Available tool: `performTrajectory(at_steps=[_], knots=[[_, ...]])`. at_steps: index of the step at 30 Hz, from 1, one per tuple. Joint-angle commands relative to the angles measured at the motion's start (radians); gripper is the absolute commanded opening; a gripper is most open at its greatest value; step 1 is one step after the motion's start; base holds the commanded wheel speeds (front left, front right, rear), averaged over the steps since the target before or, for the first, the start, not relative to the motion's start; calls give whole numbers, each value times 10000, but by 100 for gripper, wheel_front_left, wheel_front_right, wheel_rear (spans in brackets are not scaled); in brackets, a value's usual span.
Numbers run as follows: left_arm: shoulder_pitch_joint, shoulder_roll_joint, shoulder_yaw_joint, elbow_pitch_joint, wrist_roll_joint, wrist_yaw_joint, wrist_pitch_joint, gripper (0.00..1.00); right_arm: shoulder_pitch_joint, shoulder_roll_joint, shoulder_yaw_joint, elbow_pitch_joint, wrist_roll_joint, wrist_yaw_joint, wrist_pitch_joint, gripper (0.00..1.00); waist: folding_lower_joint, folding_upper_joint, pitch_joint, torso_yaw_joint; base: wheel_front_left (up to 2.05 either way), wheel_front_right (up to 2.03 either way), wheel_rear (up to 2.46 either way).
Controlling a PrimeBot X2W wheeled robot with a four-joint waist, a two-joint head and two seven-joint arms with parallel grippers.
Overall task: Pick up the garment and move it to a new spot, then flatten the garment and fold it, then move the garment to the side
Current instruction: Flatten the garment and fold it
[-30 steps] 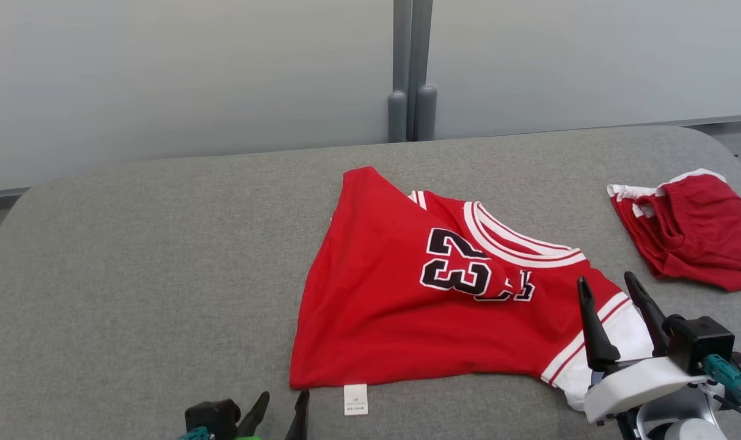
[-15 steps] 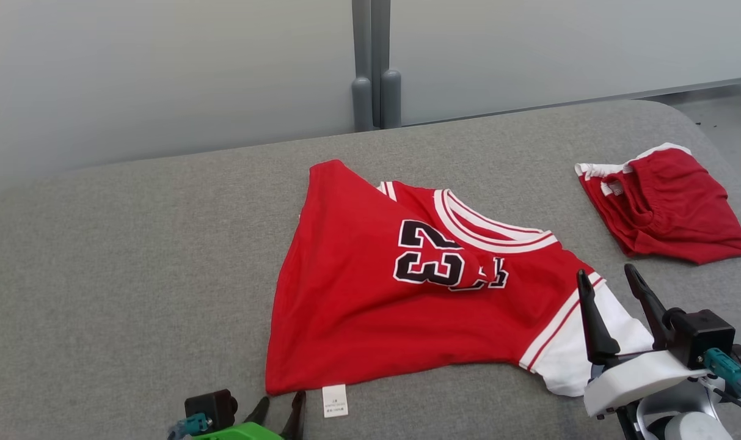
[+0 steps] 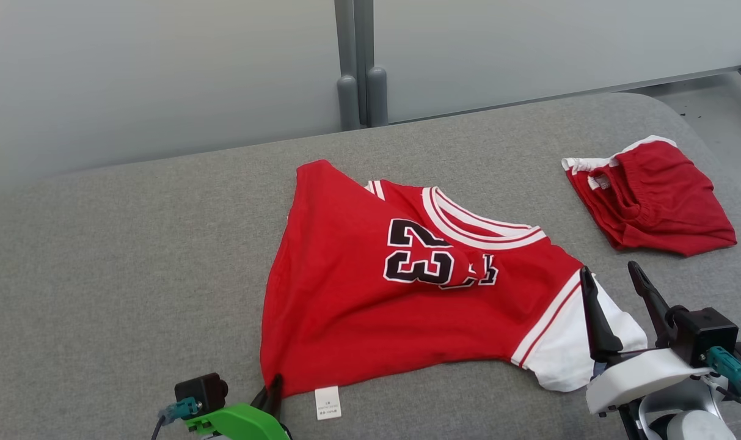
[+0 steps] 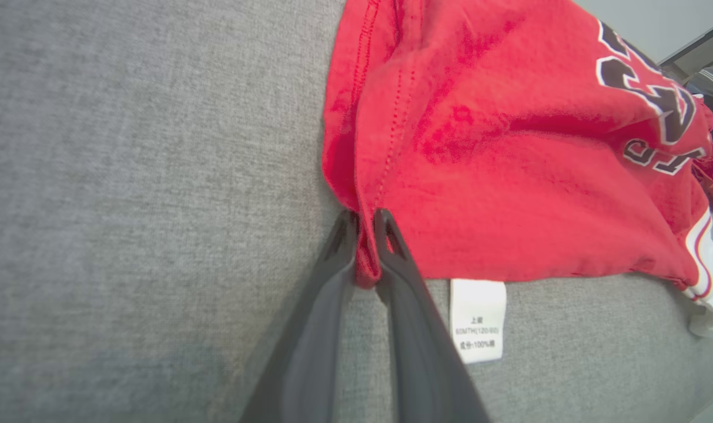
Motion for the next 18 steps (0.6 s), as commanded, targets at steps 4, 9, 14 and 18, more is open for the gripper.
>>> performTrajectory(at_steps=[4, 9, 14, 18], knots=[[-238, 55, -35, 70, -15, -200, -223, 0, -1, -37, -130, 82, -37, -7, 2, 100, 0, 41, -22, 34, 0, 0, 0], [-268, 281, 245, -339, -73, -135, -701, 0, 197, -35, -378, 450, 25, -5, 102, 100, 0, 41, -28, 101, 0, 0, 0], [-228, 506, 446, -821, -5, 51, -908, 0, 371, -37, -468, 950, 69, -7, 317, 100, 0, 41, -18, 147, 0, 0, 0], [-11, 746, 598, -1333, 94, 307, -1041, 0, 612, -38, -619, 1643, 213, -7, 413, 100, 0, 41, -10, 189, 0, 0, 0]])
